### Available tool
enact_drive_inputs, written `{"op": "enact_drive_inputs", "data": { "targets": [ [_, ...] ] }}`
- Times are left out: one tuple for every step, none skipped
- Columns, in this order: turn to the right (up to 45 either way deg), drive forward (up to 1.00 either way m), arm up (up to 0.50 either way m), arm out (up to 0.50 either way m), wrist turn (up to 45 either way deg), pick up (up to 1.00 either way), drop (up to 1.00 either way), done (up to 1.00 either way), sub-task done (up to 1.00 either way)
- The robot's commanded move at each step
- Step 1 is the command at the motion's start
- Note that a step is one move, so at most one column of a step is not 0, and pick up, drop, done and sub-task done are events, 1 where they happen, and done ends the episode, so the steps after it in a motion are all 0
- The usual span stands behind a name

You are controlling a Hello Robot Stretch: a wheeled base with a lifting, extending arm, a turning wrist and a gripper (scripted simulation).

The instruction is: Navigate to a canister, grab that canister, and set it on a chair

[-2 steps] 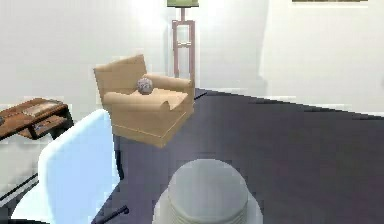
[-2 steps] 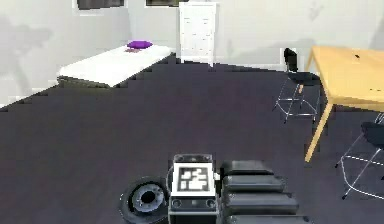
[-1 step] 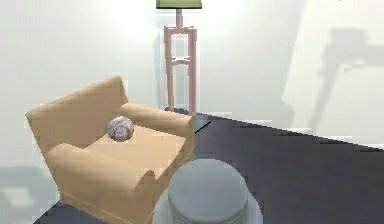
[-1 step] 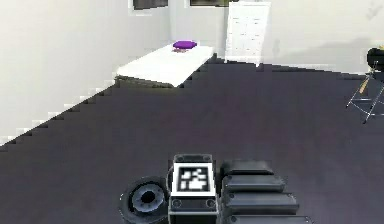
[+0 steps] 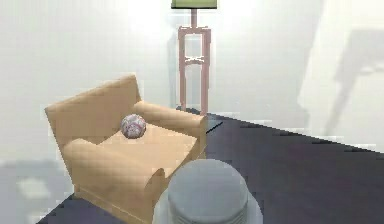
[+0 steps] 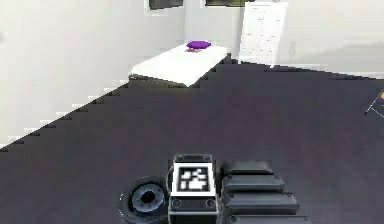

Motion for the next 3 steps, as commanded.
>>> {"op": "enact_drive_inputs", "data": {
  "targets": [
    [0.0,0.30,0.00,0.00,0.0,0.00,0.00,0.00,0.00],
    [-45.0,0.00,0.00,0.00,0.0,0.00,0.00,0.00,0.00],
    [-45.0,0.00,0.00,0.00,0.0,0.00,0.00,0.00,0.00]
  ]
}}
